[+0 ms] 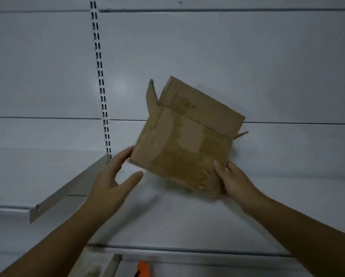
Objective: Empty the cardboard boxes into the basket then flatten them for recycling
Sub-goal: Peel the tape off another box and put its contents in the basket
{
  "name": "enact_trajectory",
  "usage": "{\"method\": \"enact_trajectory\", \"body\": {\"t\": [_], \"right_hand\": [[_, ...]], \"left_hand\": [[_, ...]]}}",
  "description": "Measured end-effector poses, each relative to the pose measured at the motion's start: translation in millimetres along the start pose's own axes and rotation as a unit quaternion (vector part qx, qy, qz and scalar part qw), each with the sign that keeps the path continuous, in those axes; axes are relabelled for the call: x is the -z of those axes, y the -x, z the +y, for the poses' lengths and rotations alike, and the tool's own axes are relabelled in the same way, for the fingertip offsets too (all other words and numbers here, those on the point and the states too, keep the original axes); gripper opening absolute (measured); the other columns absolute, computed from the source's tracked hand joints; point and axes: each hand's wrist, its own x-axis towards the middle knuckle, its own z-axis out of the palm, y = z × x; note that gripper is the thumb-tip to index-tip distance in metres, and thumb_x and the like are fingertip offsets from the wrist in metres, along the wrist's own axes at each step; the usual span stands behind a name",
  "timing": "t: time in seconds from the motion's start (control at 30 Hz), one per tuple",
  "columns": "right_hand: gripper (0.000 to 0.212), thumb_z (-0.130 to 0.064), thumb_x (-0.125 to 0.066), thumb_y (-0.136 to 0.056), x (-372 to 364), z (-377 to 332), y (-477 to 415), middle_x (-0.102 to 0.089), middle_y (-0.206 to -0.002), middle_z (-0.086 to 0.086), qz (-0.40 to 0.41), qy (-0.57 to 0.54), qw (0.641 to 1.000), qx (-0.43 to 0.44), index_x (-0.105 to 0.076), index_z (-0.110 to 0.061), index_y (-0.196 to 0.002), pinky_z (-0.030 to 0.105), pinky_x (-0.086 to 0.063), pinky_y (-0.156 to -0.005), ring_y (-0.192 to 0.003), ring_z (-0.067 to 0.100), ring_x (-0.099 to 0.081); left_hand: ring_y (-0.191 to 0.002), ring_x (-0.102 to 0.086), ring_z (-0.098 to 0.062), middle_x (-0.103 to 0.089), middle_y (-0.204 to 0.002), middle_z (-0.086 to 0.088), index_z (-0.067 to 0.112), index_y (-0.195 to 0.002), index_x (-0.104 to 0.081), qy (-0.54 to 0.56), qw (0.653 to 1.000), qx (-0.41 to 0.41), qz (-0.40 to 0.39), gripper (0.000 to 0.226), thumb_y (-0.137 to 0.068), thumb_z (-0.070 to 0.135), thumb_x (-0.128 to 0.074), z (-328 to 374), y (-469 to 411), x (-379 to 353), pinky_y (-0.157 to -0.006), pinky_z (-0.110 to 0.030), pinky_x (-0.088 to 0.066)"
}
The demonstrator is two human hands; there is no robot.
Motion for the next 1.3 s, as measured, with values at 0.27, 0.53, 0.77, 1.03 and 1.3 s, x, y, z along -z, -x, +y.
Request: {"method": "enact_trajectory", "body": {"t": [0.27, 0.53, 0.77, 1.03, 1.3], "right_hand": [[0.078, -0.072, -0.029, -0.073, 63, -82, 47, -0.07, -0.068, 0.015, -0.214, 0.047, 0.972, -0.081, -0.067, -0.005, -0.082, 0.025, -0.049, -0.055, -0.059, 0.023, -0.066], [0.069, -0.05, -0.018, -0.097, 98, -47, 51, -0.067, -0.061, 0.009, -0.302, 0.148, 0.939, -0.068, -0.068, -0.008, -0.076, 0.026, -0.048, -0.057, -0.054, 0.02, -0.061], [0.067, -0.059, -0.068, -0.067, 112, -25, 36, -0.034, -0.142, -0.026, -0.153, 0.258, 0.913, 0.275, -0.034, -0.052, -0.125, 0.018, -0.037, -0.103, -0.126, -0.01, -0.035], [0.069, -0.07, -0.068, -0.052, 93, -4, 28, -0.024, -0.126, -0.046, -0.098, 0.249, 0.912, 0.312, -0.034, -0.06, -0.111, 0.02, -0.034, -0.102, -0.12, -0.017, -0.031], [0.073, -0.075, -0.052, -0.059, 59, -5, 41, -0.042, -0.119, -0.016, 0.005, 0.324, 0.872, 0.367, -0.037, -0.035, -0.118, 0.025, -0.029, -0.09, -0.107, 0.001, -0.035]], "left_hand": [[-0.124, -0.045, -0.018, -0.046, -0.14, 0.002, 0.032, -0.143, -0.036, -0.207, 0.975, -0.069, 0.033, 0.051, -0.094, 0.032, -0.05, 141, -84, 16, -0.099, -0.032, -0.033], [-0.121, -0.05, -0.018, -0.05, -0.14, 0.001, 0.039, -0.132, -0.049, -0.281, 0.912, 0.087, -0.284, 0.037, -0.095, 0.042, -0.045, 90, -115, -64, -0.109, -0.038, -0.033], [-0.111, -0.054, -0.015, -0.06, -0.127, -0.002, 0.023, -0.119, -0.064, -0.204, 0.943, 0.056, -0.256, 0.029, -0.092, 0.03, -0.054, 88, -119, -125, -0.094, -0.028, -0.04], [-0.085, -0.063, -0.006, -0.07, -0.087, 0.009, 0.024, -0.086, -0.07, -0.094, 0.993, -0.039, 0.053, 0.014, -0.089, 0.018, -0.057, 91, -103, -121, -0.079, -0.023, -0.048], [-0.087, -0.054, -0.001, -0.057, -0.088, 0.021, 0.037, -0.086, -0.053, -0.075, 0.966, -0.092, 0.231, 0.012, -0.076, 0.043, -0.056, 78, 35, -114, -0.072, -0.013, -0.043]]}}
